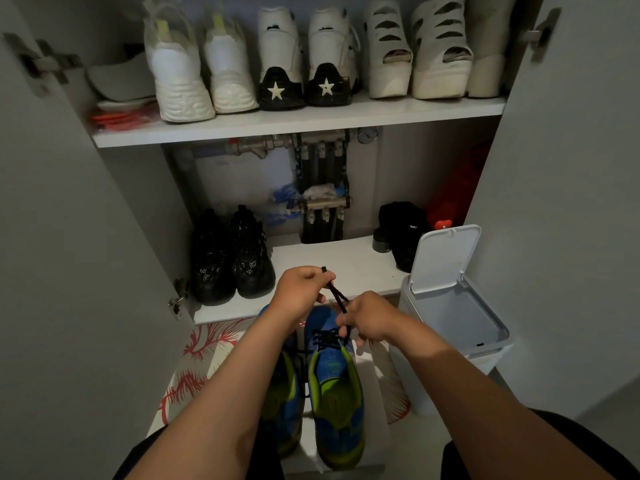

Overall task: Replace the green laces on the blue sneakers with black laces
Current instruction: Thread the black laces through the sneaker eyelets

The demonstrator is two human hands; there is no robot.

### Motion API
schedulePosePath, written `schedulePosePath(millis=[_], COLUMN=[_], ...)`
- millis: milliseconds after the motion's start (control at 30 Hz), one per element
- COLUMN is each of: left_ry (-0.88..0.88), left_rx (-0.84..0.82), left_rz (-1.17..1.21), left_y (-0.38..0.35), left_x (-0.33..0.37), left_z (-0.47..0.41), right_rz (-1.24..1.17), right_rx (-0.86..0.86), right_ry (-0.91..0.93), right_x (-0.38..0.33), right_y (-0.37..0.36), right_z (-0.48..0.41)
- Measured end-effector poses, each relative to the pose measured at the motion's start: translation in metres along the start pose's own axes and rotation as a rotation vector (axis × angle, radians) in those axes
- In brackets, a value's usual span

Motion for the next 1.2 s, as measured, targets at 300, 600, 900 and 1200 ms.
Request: schedulePosePath(millis=[300, 600, 900, 1200], left_ry=[0.135, -0.181, -0.174, -0.071], left_rx=[0.128, -0.257, -0.239, -0.157], left_rz=[-0.371, -0.447, -0.572, -0.717], left_y=[0.042, 0.033, 0.066, 0.092], left_x=[-0.014, -0.003, -0.006, -0.009], left_z=[-0.004, 0.018, 0.024, 0.027], right_rz=[-0.142, -0.134, -0.083, 0.174], right_rx=[-0.013, -0.001, 0.125, 0.269], right_ry=[0.221, 0.305, 0.277, 0.176], right_x=[-0.031, -0.043, -0.036, -0.016], right_y=[-0.01, -0.021, -0.01, 0.005], right_z=[0.009, 0.011, 0.014, 0.018])
Point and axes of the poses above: each hand's wrist, its own z-axis away from the middle knuckle, its own y-axis out of the back of the hand, x = y × z, the point moved 3 cm from there along -z, towards the middle knuckle, and after that the axes turned 1 degree about z, right-handed, at the moved point
